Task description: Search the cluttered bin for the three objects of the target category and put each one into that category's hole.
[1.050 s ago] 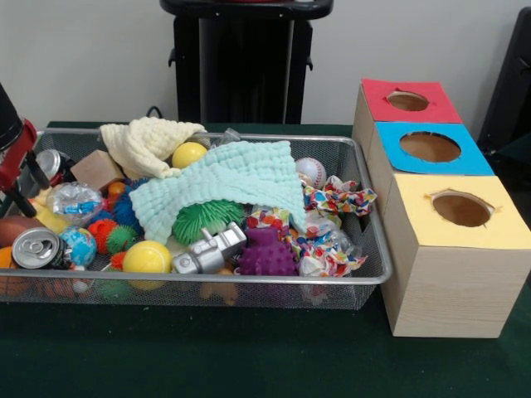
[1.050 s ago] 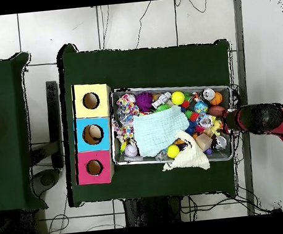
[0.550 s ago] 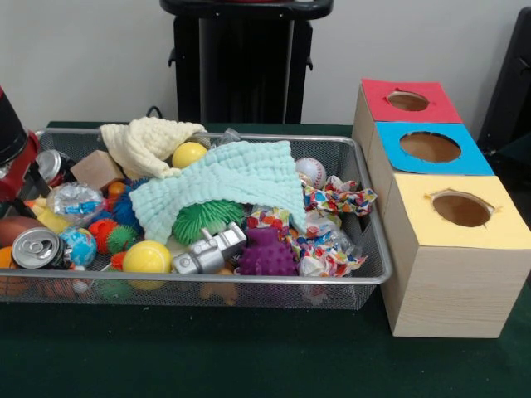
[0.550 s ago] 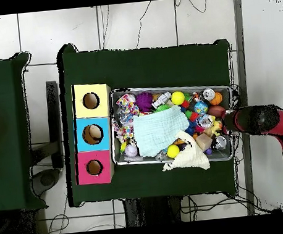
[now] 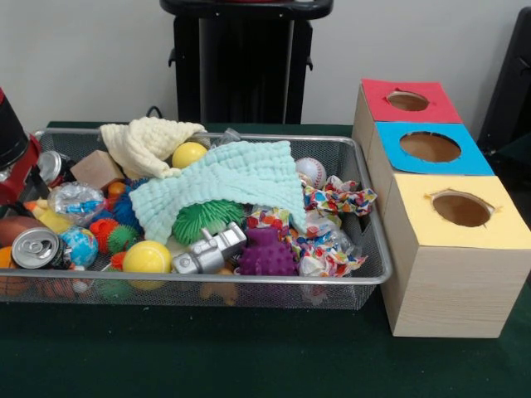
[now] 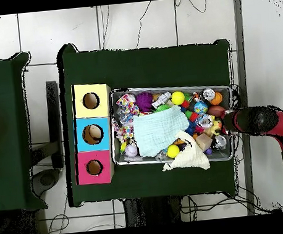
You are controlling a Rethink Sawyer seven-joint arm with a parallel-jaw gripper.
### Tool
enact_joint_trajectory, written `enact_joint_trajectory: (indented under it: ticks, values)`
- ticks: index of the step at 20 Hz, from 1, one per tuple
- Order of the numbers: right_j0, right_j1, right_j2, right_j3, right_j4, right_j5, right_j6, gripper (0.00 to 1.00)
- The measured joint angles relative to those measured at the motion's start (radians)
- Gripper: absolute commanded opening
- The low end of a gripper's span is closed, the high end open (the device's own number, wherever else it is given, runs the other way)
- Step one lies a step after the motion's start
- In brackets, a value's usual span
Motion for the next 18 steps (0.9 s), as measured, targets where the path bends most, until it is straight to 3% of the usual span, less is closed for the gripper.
enact_joint_trajectory:
  ticks: [18]
  values:
    - [-0.010, 0.018, 0.005, -0.011, -0.001, 0.001, 0.000, 1.00]
